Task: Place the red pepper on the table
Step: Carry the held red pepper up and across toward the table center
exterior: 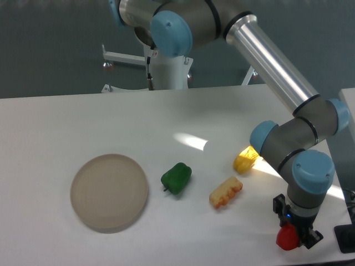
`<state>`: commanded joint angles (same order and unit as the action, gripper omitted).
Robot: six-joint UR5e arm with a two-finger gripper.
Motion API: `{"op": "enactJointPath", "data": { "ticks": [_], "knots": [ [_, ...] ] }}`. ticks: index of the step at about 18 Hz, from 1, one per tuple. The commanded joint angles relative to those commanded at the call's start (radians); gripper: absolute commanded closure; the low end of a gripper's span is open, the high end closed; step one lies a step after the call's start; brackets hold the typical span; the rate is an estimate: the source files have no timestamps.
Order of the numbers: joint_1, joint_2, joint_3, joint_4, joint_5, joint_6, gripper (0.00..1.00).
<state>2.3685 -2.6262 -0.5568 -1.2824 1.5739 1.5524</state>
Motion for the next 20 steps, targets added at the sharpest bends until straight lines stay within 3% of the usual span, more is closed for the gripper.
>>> {"op": "enactJointPath", "data": {
  "ticks": [7,11,20],
  "knots": [
    [-0.005,0.012,-0.02,-0.003,0.003,-0.015,0.57],
    [-0.014,0.052,-0.075,-0.005,0.005,-0.035,0.57],
    [-0.037,0.297,-0.388,-0.021,-0.032,-0.107,0.57]
  ]
}}
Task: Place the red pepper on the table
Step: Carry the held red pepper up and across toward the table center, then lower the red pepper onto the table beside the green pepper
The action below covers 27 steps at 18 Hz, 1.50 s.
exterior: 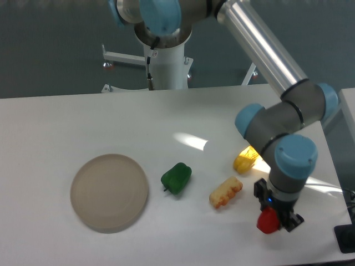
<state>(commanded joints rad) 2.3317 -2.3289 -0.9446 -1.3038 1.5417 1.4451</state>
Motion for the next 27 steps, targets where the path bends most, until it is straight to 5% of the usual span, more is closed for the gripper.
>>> {"op": "enactJointPath", "data": {
  "ticks": [9,14,20,27],
  "knots": [
    [-0.003,0.267,-0.359,-0.017,-0.012,-0.018,0.57],
    [-0.011,0.362,-0.505,-0.015,0.008,-0.058,0.57],
    [-0.067,0.401,-0.617,0.001,0.058,-0.126,0.57],
    [-0.115,0.387,-0.635,-0.008,0.074,-0.175,0.57]
  ]
}}
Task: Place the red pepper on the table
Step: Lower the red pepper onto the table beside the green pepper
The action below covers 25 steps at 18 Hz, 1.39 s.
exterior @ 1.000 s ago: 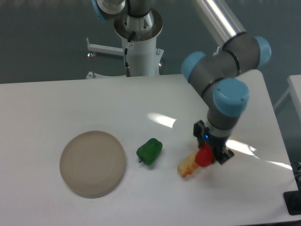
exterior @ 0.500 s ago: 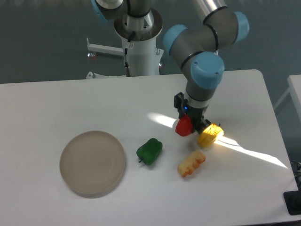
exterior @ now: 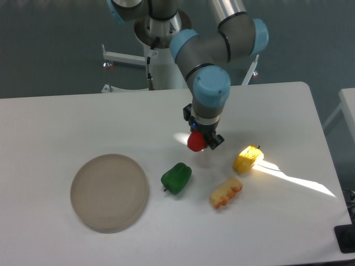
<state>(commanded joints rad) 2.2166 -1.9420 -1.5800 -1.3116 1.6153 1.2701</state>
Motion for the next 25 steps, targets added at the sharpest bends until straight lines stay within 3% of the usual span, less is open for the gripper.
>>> {"op": "enactJointPath", "data": {
  "ticks": [6,25],
  "knots": [
    [0.0,-0.005,-0.041,0.009,0.0,0.005,0.57],
    [0.0,-0.046,-0.04,0.014,-0.003,0.006,0.56]
  ]
}}
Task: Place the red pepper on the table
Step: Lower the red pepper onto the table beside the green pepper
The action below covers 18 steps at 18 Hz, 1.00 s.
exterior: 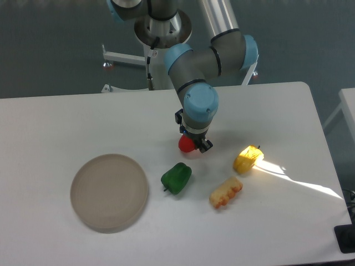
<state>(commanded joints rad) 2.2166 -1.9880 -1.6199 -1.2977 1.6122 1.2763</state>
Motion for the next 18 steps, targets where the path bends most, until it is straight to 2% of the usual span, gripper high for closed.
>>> {"op": "enactJointPath", "data": {
  "ticks": [15,18],
  "knots": [
    [0.0,-0.015,0.002,0.02,0.002,-0.003,0.53],
    [0.002,-0.015,0.002,0.02,0.002,-0.003,0.48]
  ]
}}
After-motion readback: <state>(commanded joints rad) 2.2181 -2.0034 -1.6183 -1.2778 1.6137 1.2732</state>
